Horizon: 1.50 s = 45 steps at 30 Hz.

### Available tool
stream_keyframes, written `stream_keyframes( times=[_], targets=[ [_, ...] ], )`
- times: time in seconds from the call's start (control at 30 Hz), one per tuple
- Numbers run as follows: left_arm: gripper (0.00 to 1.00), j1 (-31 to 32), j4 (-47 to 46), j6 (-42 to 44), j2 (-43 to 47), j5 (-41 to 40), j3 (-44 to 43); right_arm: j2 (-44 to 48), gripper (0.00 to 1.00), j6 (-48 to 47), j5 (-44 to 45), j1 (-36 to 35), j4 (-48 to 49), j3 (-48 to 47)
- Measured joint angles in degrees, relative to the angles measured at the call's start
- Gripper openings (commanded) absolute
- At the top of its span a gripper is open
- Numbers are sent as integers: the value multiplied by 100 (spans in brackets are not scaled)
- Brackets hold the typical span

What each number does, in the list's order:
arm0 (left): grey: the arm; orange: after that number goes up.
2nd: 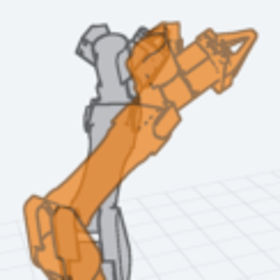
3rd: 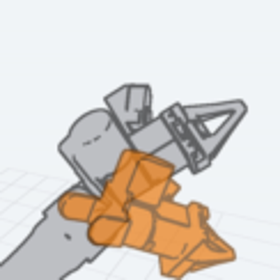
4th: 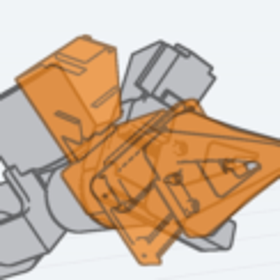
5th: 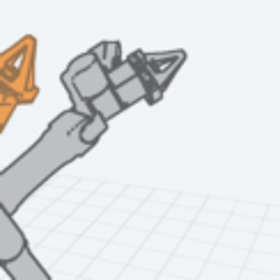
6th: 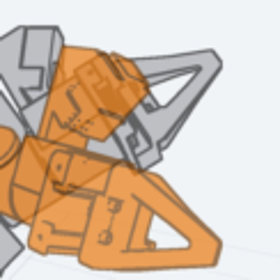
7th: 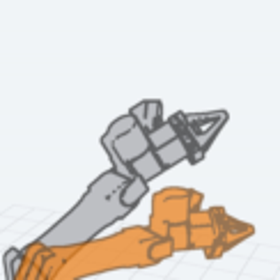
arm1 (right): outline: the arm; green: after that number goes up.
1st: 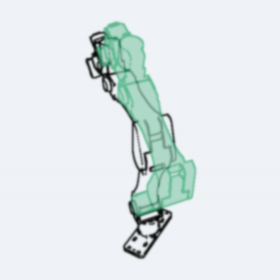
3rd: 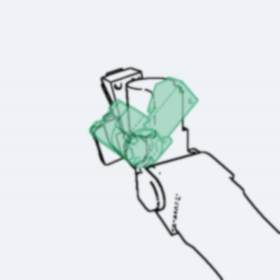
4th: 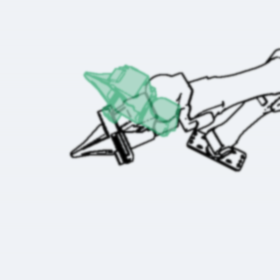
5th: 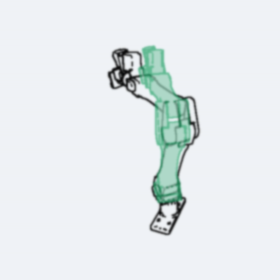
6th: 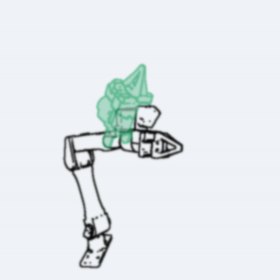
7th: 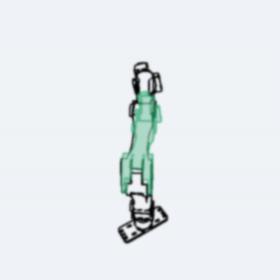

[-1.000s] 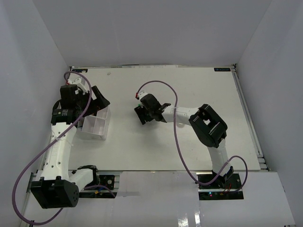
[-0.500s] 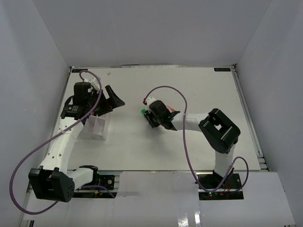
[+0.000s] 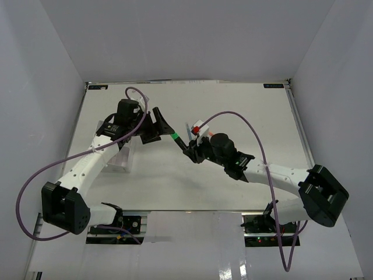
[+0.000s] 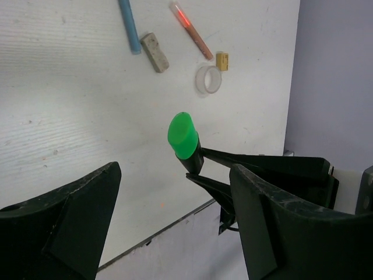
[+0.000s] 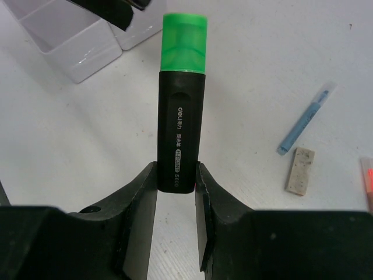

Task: Sort the stationery into containers
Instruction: Pick up the pen from the center of the board, then place the pen in the storage box.

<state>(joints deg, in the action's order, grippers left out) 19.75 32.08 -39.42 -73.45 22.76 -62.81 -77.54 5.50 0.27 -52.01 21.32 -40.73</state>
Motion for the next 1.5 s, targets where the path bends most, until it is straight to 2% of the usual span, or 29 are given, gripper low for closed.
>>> stream_keyframes(
  times=[0.17,0.4,0.53,0.6,0.63,0.67,0.73,0.77,0.87,0.9,0.93,0.97,1.0,1.03,1.1,1.2,1.5],
  targets=[
    [78,323,-131,-164,-94,-31,-162,238,15,4,-186,-13,284,151],
    [60,601,-258,-273,-210,-133,-284,411,16,7,-284,-15,459,212],
    [46,682,-262,-330,-313,-195,-284,455,17,11,-326,-15,546,229],
    [34,706,-260,-352,-350,-232,-284,461,18,11,-332,-15,588,234],
    [29,713,-271,-367,-358,-238,-284,468,19,15,-332,-15,588,243],
    [20,717,-302,-398,-361,-225,-286,468,20,33,-337,-15,608,271],
    [14,761,-330,-393,-361,-247,-299,470,29,55,-328,-15,632,310],
    [11,780,-326,-387,-358,-282,-302,474,44,59,-330,-15,629,313],
    [7,782,-315,-297,-350,-479,-306,492,66,107,-326,-15,616,315],
    [6,778,-275,-247,-345,-608,-317,514,79,127,-319,-15,586,317],
    [6,776,-203,-179,-341,-780,-350,551,84,164,-299,-15,570,330],
    [6,767,-101,-114,-339,-979,-407,616,94,153,-264,-15,564,372],
    [6,752,-13,-44,-337,-1165,-463,688,98,177,-236,-13,538,417],
    [6,721,109,46,-330,-1429,-544,791,100,175,-184,-15,492,474],
    [6,664,269,227,-284,-1958,-660,1010,91,142,-50,-15,409,610],
    [6,402,439,503,-157,-2684,-743,1388,90,118,221,-13,151,831],
    [7,-1010,380,1342,-9,-3980,-691,2197,90,-125,820,20,-520,1325]
  ],
)
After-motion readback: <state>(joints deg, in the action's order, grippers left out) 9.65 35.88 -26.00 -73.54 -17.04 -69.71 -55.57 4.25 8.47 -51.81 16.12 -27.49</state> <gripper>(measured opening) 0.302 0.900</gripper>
